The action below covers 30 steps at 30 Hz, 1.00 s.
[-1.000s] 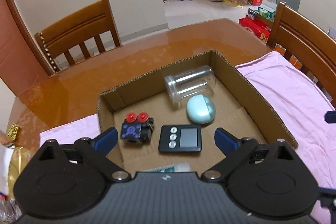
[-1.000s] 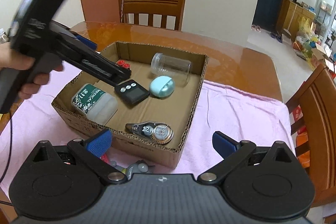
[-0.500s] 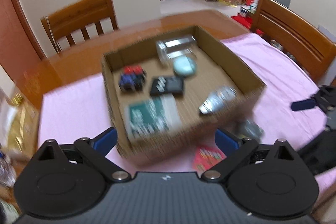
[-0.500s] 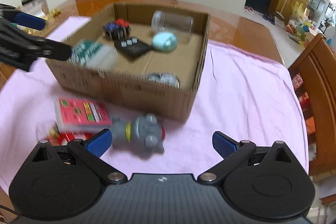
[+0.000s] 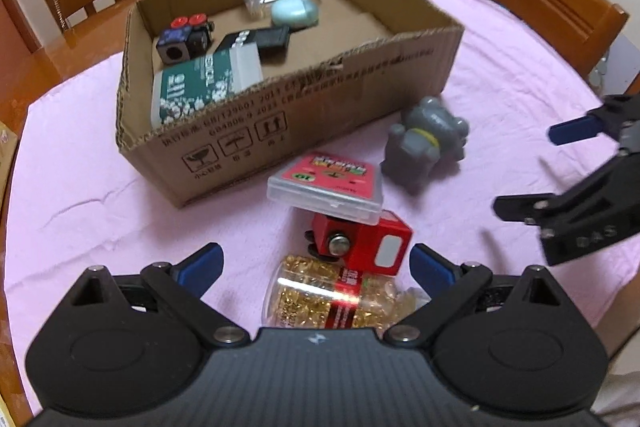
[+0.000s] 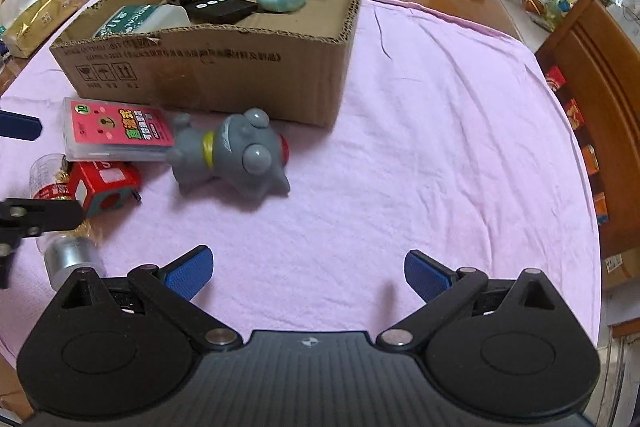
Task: Organize rigid objects
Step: 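Reach the left tool to the gold capsule jar and close on it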
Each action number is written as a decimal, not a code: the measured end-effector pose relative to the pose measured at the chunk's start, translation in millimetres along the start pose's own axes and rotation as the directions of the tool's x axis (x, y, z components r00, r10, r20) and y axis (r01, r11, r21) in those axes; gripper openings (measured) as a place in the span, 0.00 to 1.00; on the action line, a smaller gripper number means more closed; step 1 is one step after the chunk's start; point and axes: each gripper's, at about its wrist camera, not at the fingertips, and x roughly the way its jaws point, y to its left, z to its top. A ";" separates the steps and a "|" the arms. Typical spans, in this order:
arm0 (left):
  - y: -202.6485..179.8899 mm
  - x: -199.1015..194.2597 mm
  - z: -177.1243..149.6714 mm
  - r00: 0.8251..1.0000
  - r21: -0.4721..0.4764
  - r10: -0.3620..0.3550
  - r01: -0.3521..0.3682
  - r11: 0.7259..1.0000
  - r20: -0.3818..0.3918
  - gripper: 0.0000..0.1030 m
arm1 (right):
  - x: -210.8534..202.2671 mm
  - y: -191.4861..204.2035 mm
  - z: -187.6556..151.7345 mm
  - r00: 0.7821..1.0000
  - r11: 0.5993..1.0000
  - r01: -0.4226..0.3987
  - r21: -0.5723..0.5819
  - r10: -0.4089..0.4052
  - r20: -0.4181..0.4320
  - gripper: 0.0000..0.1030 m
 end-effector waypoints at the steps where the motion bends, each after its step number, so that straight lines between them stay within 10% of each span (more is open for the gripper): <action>1: 0.6 2.1 -1.1 1.000 0.000 0.001 -0.001 1.000 -0.006 0.96 | -2.0 -0.7 -2.0 1.000 1.000 0.001 0.000 -0.001 0.002 1.00; 12: 24.1 -13.3 -25.5 0.998 -0.041 0.005 -0.007 0.999 -0.058 0.96 | -0.7 -0.9 -4.8 1.000 1.000 -0.013 0.002 0.013 -0.016 1.00; 23: 16.7 -36.6 -47.3 0.994 0.205 -0.081 0.095 0.974 -0.075 0.96 | 5.2 10.2 -5.6 0.999 0.999 -0.039 -0.025 0.039 -0.035 1.00; 30: 22.5 -13.6 -42.7 0.995 0.183 -0.081 0.091 0.979 -0.065 0.96 | 8.0 12.8 -12.8 0.998 0.999 -0.033 -0.026 0.032 -0.050 1.00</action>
